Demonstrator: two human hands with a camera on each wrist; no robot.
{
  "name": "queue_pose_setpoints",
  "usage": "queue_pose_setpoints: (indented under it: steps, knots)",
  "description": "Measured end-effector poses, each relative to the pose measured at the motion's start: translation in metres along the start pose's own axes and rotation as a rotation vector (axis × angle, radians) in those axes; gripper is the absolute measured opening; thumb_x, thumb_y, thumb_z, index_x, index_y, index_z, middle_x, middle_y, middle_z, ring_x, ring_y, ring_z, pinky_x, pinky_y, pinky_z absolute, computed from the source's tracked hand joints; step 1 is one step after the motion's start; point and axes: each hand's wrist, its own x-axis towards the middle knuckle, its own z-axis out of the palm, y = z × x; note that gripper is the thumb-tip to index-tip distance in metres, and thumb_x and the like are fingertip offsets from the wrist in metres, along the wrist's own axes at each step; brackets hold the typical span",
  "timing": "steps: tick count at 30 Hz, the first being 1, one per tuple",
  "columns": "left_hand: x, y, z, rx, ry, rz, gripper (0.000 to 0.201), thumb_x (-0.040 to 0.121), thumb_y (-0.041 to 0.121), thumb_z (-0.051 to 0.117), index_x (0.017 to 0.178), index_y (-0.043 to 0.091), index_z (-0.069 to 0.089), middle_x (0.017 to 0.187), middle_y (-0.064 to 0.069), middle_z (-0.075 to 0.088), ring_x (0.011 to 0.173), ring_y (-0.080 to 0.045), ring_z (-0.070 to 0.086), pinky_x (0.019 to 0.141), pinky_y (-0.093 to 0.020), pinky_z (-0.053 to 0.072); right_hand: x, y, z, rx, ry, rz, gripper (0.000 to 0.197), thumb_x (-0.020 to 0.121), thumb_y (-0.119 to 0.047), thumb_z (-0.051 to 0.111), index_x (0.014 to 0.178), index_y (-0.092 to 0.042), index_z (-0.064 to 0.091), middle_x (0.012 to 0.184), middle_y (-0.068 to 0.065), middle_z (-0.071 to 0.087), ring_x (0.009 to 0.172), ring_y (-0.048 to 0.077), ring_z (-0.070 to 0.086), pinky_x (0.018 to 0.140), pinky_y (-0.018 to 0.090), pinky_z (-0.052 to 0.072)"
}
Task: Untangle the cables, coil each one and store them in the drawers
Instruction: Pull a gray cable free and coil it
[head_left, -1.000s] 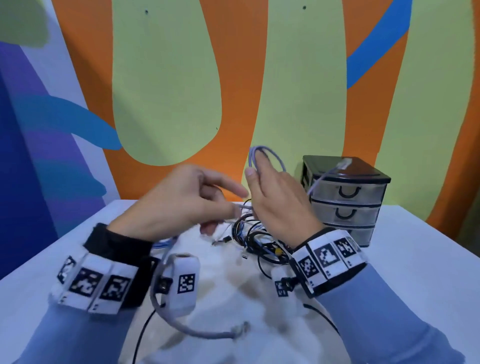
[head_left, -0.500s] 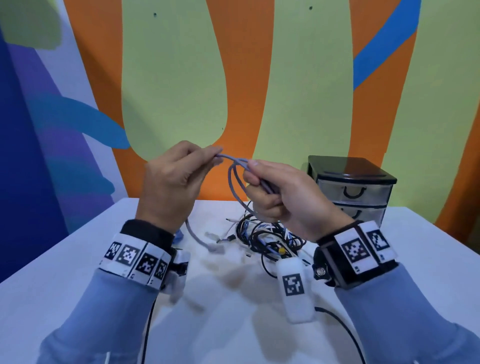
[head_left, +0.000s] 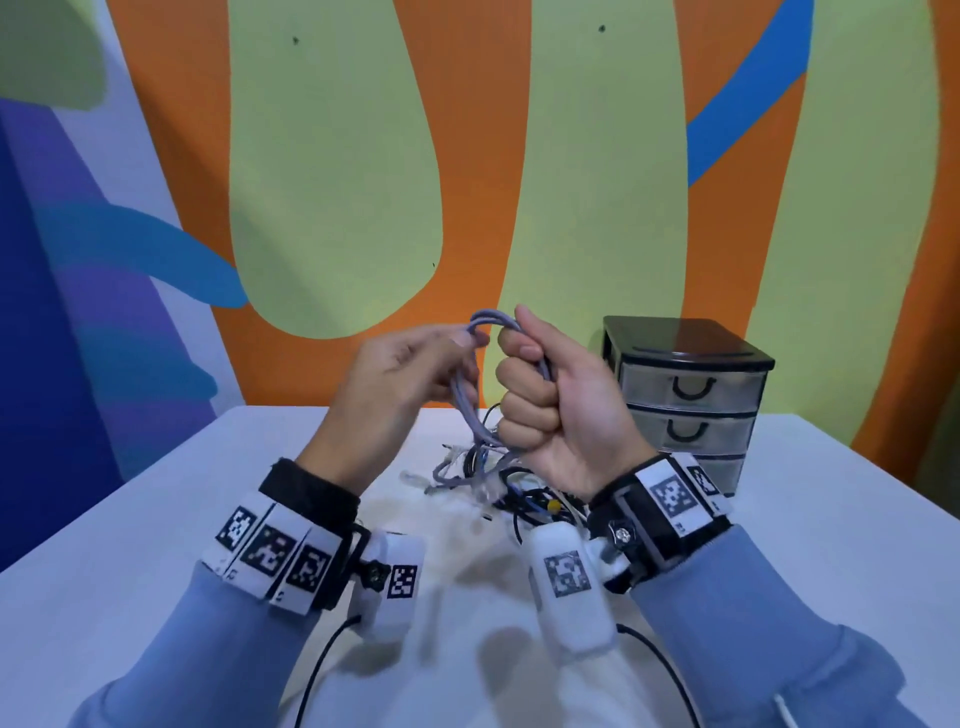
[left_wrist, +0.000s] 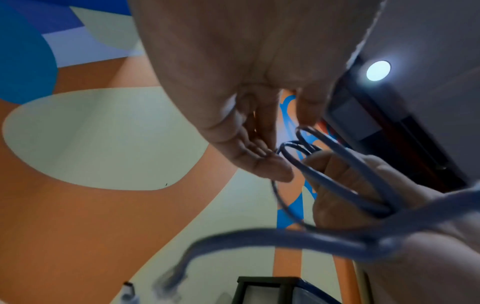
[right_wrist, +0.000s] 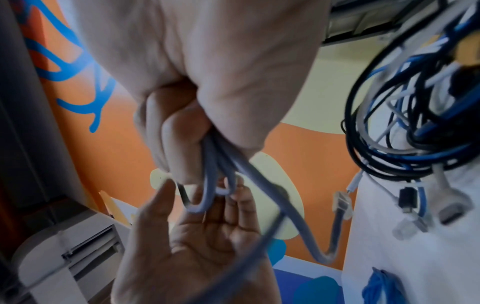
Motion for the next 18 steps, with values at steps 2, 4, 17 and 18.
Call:
queue_pose_setpoints:
  steps: [2, 4, 17, 18]
  knots:
    - [-0.004, -0.001, 0.002, 0.041, -0.052, 0.021, 0.027, 0.088, 0.016, 0.069, 0.11, 0.002, 0.075, 0.08, -0.008, 0.068, 0.073, -0.021, 0.064, 0.072, -0.027, 0.054, 0.003, 0.003, -0.002, 0.003, 0.028, -0.022, 0.042, 0.11, -0.04, 0.04, 0.071, -0.024, 0.038, 0.052, -0.008, 0.007, 0.039, 0.009, 0.002, 0.034, 0.02, 0.007]
    - [-0.005, -0.003, 0.003, 0.036, -0.06, 0.013, 0.023, 0.083, 0.005, 0.068, 0.105, 0.001, 0.074, 0.078, -0.007, 0.067, 0.07, -0.022, 0.064, 0.07, -0.027, 0.053, 0.005, 0.005, -0.006, -0.021, 0.075, -0.042, 0.042, 0.109, -0.041, 0.042, 0.071, -0.023, 0.038, 0.05, -0.009, 0.01, 0.04, 0.009, 0.002, 0.034, 0.019, 0.009]
    - [-0.007, -0.011, 0.01, 0.374, 0.212, 0.346, 0.041, 0.085, 0.011, 0.088, 0.123, 0.023, 0.078, 0.099, 0.002, 0.064, 0.084, -0.02, 0.064, 0.072, -0.031, 0.054, 0.019, 0.017, -0.016, -0.416, 0.333, -0.34, 0.032, 0.109, -0.029, 0.054, 0.104, -0.001, 0.07, 0.067, 0.002, 0.013, 0.049, 0.01, 0.013, 0.04, 0.018, 0.019]
    - [-0.007, -0.01, 0.012, 0.357, 0.207, 0.373, 0.038, 0.087, 0.01, 0.087, 0.122, 0.022, 0.079, 0.097, -0.003, 0.06, 0.083, -0.021, 0.06, 0.069, -0.032, 0.051, 0.018, 0.015, -0.017, -0.418, 0.336, -0.353, 0.032, 0.108, -0.027, 0.056, 0.106, 0.002, 0.072, 0.067, 0.002, 0.013, 0.05, 0.01, 0.013, 0.04, 0.019, 0.019]
